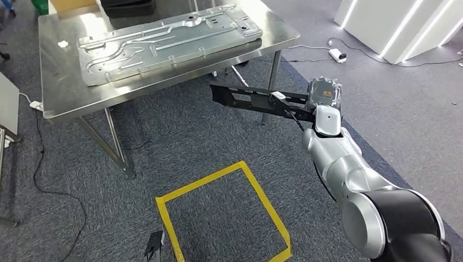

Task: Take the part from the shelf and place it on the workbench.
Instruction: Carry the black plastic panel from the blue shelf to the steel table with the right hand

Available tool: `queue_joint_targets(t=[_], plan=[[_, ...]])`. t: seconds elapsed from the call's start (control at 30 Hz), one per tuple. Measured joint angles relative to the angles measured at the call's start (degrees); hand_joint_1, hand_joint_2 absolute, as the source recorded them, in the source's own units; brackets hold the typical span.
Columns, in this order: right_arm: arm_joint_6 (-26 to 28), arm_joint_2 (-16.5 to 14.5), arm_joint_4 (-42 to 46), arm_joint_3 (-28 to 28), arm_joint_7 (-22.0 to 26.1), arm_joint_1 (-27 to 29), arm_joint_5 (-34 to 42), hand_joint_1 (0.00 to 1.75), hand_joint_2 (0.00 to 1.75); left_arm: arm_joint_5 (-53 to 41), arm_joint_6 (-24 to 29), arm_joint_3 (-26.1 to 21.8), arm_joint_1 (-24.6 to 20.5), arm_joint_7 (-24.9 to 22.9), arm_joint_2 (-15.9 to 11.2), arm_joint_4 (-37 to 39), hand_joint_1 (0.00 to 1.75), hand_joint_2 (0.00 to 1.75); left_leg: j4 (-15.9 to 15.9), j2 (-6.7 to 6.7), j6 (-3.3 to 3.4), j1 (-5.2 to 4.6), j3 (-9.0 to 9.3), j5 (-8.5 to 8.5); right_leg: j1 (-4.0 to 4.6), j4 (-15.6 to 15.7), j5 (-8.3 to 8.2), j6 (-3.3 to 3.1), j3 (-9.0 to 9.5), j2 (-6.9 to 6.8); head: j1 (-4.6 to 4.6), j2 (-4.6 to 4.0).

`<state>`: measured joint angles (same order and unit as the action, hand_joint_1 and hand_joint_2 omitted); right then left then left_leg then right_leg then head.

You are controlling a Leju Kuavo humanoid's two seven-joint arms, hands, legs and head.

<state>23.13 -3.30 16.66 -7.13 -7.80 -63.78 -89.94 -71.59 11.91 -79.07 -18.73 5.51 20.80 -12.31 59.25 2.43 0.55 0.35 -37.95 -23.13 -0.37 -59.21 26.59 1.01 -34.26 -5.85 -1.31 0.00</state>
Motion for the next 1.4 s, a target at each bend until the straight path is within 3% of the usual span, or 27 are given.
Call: queue_joint_targets(t=[0.03,0.1,0.2,0.23,0.27,0.3,0.4,0.47,0.53,0.6,0.67,0.73,0.77,0.8,0.87,0.93,1.03,1.1,1.17,1.23,1.27,1.3,1.33,1.4], plan=[[0.0,0.0,0.0,0.0,0.0,0.0,0.0,1.75,1.75,0.0,0.0,0.0,0.0,0.0,0.0,0.0,0.0,1.75,-0.1,-0.61,0.4,0.04,0.06,0.06,-0.09,0.0,0.22,0.34,0.1,-0.31,0.04,0.0],[0.0,0.5,0.1,0.0,-0.1,-0.2,0.1,1.75,1.75,-0.4,-0.5,0.1,0.4,0.2,-0.3,0.0,0.0,1.75,-0.5,-1.75,1.1,0.21,0.3,0.27,-0.49,-1.7,1.74,0.88,-0.5,1.23,0.08,0.0],[-0.1,3.7,0.1,0.7,1.1,-0.6,1.1,1.75,1.75,-1.6,-5.6,0.7,3.5,3.0,-3.9,0.0,0.0,1.75,-0.6,-3.57,1.76,0.2,0.43,0.27,-0.77,-11.9,6.56,1.09,-5.36,4.98,0.15,0.0],[-0.1,5.1,0.1,1.2,1.9,-0.6,1.4,1.75,1.75,-1.8,-7.8,0.9,4.8,4.2,-5.5,0.0,0.0,1.75,-0.5,-4.38,1.88,0.16,0.47,0.22,-0.74,-15.0,7.32,1.06,-7.01,5.41,0.15,0.0],[0.0,6.5,0.1,1.8,2.4,-0.7,1.6,1.75,1.75,-2.0,-9.5,1.0,6.1,5.1,-7.0,0.0,0.0,1.75,-0.5,-5.27,1.94,0.13,0.53,0.19,-0.7,-16.2,6.98,0.95,-7.89,5.65,0.15,0.0],[0.0,7.7,0.1,2.3,2.8,-0.7,1.7,1.75,1.75,-2.1,-10.4,1.1,7.3,5.4,-8.2,0.0,0.0,1.75,-0.4,-6.11,1.94,0.12,0.59,0.16,-0.64,-15.1,5.52,0.72,-7.77,5.85,0.15,0.0],[0.0,9.6,0.1,3.1,3.1,-1.0,1.5,1.75,1.75,-2.3,-10.5,1.2,9.4,5.4,-10.8,-0.2,0.0,1.75,-0.2,-7.95,1.68,0.04,0.53,0.08,-0.52,-4.1,-0.37,-0.24,-3.71,8.07,0.13,0.0],[0.0,10.1,0.1,3.4,3.1,-1.1,1.2,1.75,1.75,-2.4,-10.0,1.3,9.5,4.9,-11.2,-0.3,0.0,1.75,-0.2,-8.79,1.16,0.07,0.2,0.18,-0.35,-0.7,-1.17,-0.57,-2.22,9.02,0.14,0.0],[-0.2,10.1,0.2,3.7,3.4,-1.4,1.1,1.75,1.75,-2.4,-9.1,1.4,9.5,4.2,-11.4,-0.3,0.0,1.75,-0.4,-9.61,0.46,0.14,0.07,0.34,-0.35,-0.4,-1.31,-0.8,-1.88,8.1,0.14,0.0],[-0.8,10.0,0.3,3.9,3.7,-1.9,1.1,1.75,1.75,-2.5,-8.1,1.5,9.6,3.8,-11.3,-0.3,0.0,1.75,0.9,-7.92,-0.09,-0.1,-0.45,-0.73,-0.65,0.5,-1.61,-1.41,-1.3,6.99,0.04,0.0],[-1.6,10.0,0.4,4.0,3.9,-2.5,0.9,1.75,1.75,-2.6,-7.4,1.6,9.6,3.7,-11.1,-0.3,0.0,1.75,6.4,-4.61,-0.51,-0.12,-2.85,-4.0,-0.73,1.0,-1.76,-1.91,-0.85,5.92,-0.11,0.0],[-2.5,10.1,0.4,4.1,4.2,-3.1,0.7,1.75,1.75,-2.8,-7.1,1.7,9.6,3.6,-11.1,-0.3,0.0,1.75,13.5,-3.15,-0.98,0.25,-6.05,-7.11,-0.67,0.9,-1.71,-2.02,-0.83,5.05,-0.17,0.0],[-2.8,10.1,0.4,4.2,4.5,-3.3,0.7,1.75,1.75,-2.9,-7.1,1.8,9.6,3.6,-11.1,-0.3,0.0,1.75,15.2,-2.93,-1.2,0.44,-6.69,-7.39,-0.69,0.9,-1.66,-1.99,-0.84,4.67,-0.19,0.0],[-3.1,10.2,0.4,4.4,4.8,-3.4,0.7,1.75,1.75,-2.9,-7.1,1.9,9.6,3.6,-11.1,-0.3,0.0,1.75,14.6,-2.8,-1.4,0.61,-6.18,-6.62,-0.75,0.8,-1.6,-1.89,-0.84,4.39,-0.18,0.0],[-3.3,10.2,0.5,4.8,5.6,-3.9,1.1,1.75,1.75,-2.9,-7.1,1.9,9.6,3.6,-11.2,-0.3,0.0,1.75,7.8,-2.44,-1.54,0.83,-2.27,-3.32,-0.91,0.4,-1.32,-1.47,-0.84,4.06,-0.19,0.0],[-3.8,10.2,0.5,5.3,6.1,-4.7,1.6,1.75,1.75,-2.9,-7.1,2.0,9.6,3.6,-11.3,-0.3,0.0,1.75,1.5,-1.99,-1.22,0.66,1.24,-1.62,-0.7,-0.2,-1.02,-0.84,-1.04,3.9,-0.14,0.0],[-4.6,10.2,0.6,5.7,6.0,-5.4,1.7,1.75,1.75,-2.9,-7.2,2.0,9.5,3.5,-11.3,-0.3,0.0,1.75,0.0,-2.08,-0.24,0.42,1.97,-1.6,-0.48,-0.1,-1.08,0.05,-1.03,3.7,-0.01,0.0],[-5.0,10.3,0.7,5.9,5.9,-5.5,1.7,1.75,1.75,-3.0,-7.4,2.1,9.5,3.7,-11.3,-0.3,0.0,1.75,-0.5,-2.21,0.53,0.58,2.25,-1.32,-0.73,-1.0,-0.24,0.56,-1.31,4.02,0.0,0.0],[-5.2,10.7,0.8,6.0,5.8,-5.6,1.5,1.75,1.75,-3.1,-7.8,2.2,9.5,4.1,-11.3,-0.3,0.0,1.75,-0.9,-2.45,1.19,0.72,2.47,-1.09,-0.89,-6.2,2.75,0.87,-3.66,4.91,0.02,0.0],[-5.3,11.1,0.7,6.2,5.6,-5.4,1.2,1.75,1.75,-3.3,-7.9,2.3,9.4,4.4,-11.3,-0.3,0.0,1.75,-1.0,-2.8,1.48,0.61,2.47,-1.09,-0.87,-13.9,5.95,1.05,-7.44,5.52,0.02,0.0],[-5.3,11.2,0.7,6.3,5.4,-5.2,1.0,1.75,1.75,-3.4,-7.9,2.3,9.4,4.5,-11.3,-0.3,0.0,1.75,-0.9,-2.98,1.52,0.53,2.49,-1.12,-0.87,-16.2,6.41,1.06,-8.68,5.61,0.03,0.0],[-5.3,11.4,0.7,6.3,5.2,-5.1,0.8,1.75,1.75,-3.4,-7.9,2.3,9.4,4.6,-11.3,-0.3,0.0,1.75,-0.9,-3.14,1.53,0.46,2.52,-1.15,-0.87,-16.4,5.76,0.97,-8.96,5.65,0.02,0.0],[-5.4,11.5,0.7,6.3,5.0,-5.0,0.6,1.75,1.75,-3.4,-8.0,2.4,9.4,4.7,-11.3,-0.3,0.0,1.75,-0.8,-3.3,1.51,0.41,2.55,-1.19,-0.85,-14.2,4.12,0.79,-8.11,5.67,0.03,0.0],[-5.6,11.9,0.8,6.4,4.8,-5.2,0.3,1.75,1.75,-3.5,-8.2,2.4,9.5,4.7,-11.1,-0.3,0.0,1.75,-0.7,-3.59,1.36,0.33,2.57,-1.3,-0.69,-6.3,0.12,0.15,-4.46,5.84,0.03,0.0]])
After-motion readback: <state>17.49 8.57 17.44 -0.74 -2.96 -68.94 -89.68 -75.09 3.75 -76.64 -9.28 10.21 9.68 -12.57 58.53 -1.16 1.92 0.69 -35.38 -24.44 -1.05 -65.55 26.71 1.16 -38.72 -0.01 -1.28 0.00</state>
